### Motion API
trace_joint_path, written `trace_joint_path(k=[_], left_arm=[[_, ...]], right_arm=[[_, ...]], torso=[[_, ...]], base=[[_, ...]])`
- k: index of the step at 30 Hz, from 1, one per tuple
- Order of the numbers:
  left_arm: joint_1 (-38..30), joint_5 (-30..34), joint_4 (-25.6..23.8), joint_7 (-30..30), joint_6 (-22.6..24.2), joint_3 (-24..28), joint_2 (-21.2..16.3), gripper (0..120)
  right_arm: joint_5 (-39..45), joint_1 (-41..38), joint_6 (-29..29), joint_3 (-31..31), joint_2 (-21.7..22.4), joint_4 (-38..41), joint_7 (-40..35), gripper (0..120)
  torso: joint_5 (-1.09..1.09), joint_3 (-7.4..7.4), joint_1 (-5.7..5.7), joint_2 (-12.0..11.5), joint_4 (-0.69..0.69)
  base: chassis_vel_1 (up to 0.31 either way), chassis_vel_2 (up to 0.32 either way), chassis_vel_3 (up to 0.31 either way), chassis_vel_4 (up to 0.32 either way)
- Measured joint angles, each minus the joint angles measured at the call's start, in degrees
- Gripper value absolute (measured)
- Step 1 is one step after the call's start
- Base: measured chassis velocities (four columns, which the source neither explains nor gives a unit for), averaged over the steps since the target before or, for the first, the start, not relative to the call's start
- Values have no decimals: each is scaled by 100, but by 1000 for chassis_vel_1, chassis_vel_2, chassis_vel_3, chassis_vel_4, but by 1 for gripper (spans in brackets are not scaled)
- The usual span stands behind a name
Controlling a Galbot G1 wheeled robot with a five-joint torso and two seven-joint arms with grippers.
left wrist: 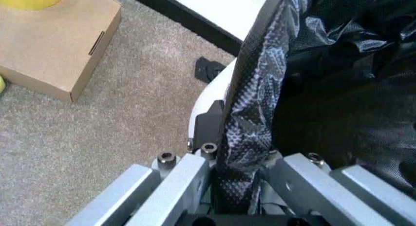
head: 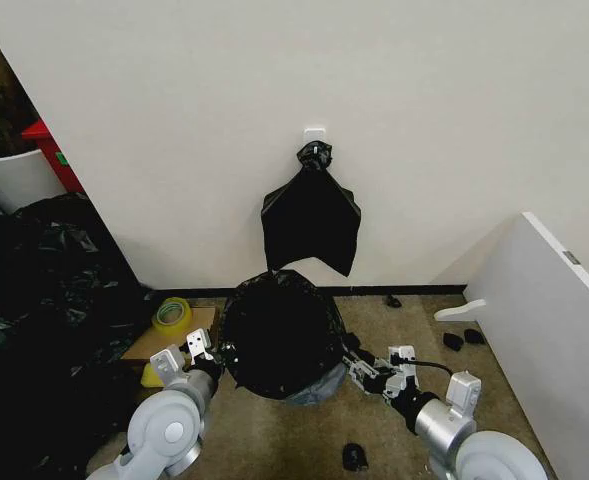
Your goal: Place the garbage bag over the trash bin.
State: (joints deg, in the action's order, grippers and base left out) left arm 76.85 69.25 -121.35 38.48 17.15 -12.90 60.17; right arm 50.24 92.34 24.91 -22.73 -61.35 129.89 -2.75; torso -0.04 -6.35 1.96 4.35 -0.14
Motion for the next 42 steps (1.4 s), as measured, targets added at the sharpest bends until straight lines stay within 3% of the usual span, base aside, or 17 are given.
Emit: trace_joint_path(k=[7,28,37,39,42], left_arm=[[21,5,-20,-13,5,-4,2,0],[87,282,-289,-96,291,-12,37,0],[87,328,-284,18,343,-15,97,0],[80,336,-260,79,343,-15,121,0],[15,400,-150,282,343,-58,129,0]], right_arm=[[40,-37,-11,0,-9,-11,-62,0],[134,-501,-83,97,-237,-751,-173,0],[-355,-459,-645,366,-326,-811,-29,0],[-416,-442,-716,382,-350,-837,-25,1],[-434,-315,-792,251,-379,-828,-34,15]], torso=[[0,0,0,0,0],[0,0,0,0,0],[0,0,0,0,0],[0,0,0,0,0],[0,0,0,0,0]], base=[[0,0,0,0],[0,0,0,0],[0,0,0,0],[0,0,0,0],[0,0,0,0]])
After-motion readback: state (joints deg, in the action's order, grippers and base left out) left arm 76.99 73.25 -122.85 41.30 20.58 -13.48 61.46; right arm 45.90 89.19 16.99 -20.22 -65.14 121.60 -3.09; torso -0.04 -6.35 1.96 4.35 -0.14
